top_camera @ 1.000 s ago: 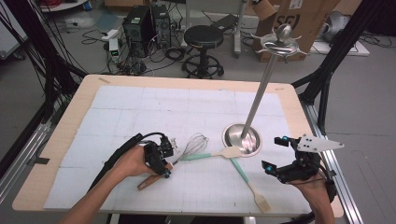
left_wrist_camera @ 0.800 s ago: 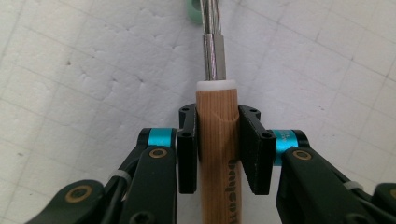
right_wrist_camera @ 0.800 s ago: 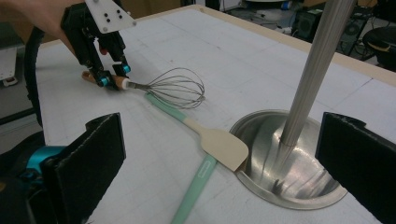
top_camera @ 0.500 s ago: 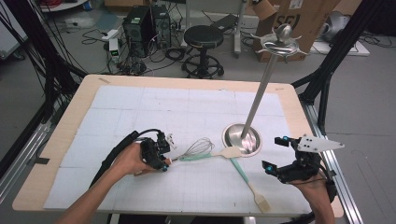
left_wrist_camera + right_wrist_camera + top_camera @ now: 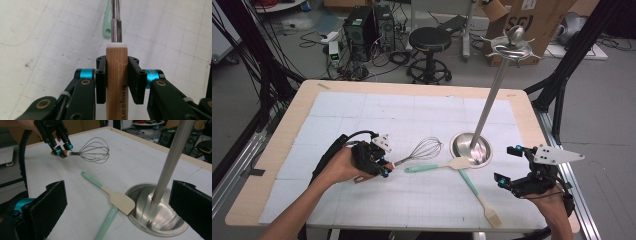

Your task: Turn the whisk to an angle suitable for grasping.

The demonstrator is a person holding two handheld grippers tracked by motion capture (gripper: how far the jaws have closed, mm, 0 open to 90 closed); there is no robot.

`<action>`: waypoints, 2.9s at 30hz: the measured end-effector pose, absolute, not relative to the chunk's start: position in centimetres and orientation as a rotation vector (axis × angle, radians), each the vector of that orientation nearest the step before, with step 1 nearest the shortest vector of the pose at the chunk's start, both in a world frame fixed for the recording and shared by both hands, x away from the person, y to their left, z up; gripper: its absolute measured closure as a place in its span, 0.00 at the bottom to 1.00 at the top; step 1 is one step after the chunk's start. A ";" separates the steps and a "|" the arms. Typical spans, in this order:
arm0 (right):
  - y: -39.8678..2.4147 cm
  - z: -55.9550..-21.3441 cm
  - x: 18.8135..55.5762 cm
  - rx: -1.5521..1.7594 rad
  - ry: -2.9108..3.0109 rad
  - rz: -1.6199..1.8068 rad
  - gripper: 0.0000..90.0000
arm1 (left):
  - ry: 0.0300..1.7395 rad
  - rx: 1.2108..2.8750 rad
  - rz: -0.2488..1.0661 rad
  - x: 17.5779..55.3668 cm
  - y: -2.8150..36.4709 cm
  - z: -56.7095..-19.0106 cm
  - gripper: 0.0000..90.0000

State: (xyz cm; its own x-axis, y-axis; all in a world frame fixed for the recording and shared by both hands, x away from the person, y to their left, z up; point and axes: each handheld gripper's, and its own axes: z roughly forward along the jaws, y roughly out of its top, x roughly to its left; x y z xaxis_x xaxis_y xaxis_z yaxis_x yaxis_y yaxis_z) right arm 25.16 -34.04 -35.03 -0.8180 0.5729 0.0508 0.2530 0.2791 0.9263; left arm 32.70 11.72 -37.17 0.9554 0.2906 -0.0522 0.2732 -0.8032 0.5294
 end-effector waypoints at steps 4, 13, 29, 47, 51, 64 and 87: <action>-34.0 -34.7 25.0 0.735 2.264 1.558 0.00 | 0.355 2.538 0.043 32.6 11.7 -36.3 0.79; -34.3 -34.0 24.6 0.703 2.259 1.575 0.00 | 0.248 2.538 0.038 32.5 10.6 -34.7 0.79; -34.8 -33.1 23.8 0.631 2.294 1.589 0.00 | 0.022 2.549 0.019 32.2 5.1 -33.4 0.79; -34.9 -33.2 23.9 0.635 2.306 1.576 0.00 | -0.129 2.554 -0.079 32.9 -0.3 -36.9 0.79; -34.7 -33.3 24.0 0.632 2.314 1.574 0.00 | -0.133 2.545 -0.091 33.0 -1.1 -37.9 0.79; -34.7 -33.3 24.0 0.646 2.314 1.570 0.00 | -0.127 2.552 -0.116 33.5 -2.7 -40.0 0.79; -34.4 -33.8 24.3 0.661 2.324 1.556 0.00 | -0.019 2.548 -0.146 33.6 -3.7 -40.9 0.65</action>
State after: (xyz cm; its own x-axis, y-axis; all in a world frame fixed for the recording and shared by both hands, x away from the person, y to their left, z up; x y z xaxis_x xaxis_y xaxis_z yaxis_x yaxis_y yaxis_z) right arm 24.29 -34.45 -33.76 -0.8603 0.5088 0.0305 0.2221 0.3204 0.9209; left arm 33.64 -3.72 -40.93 0.9939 -0.0455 -0.1008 0.0183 -0.8310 0.5559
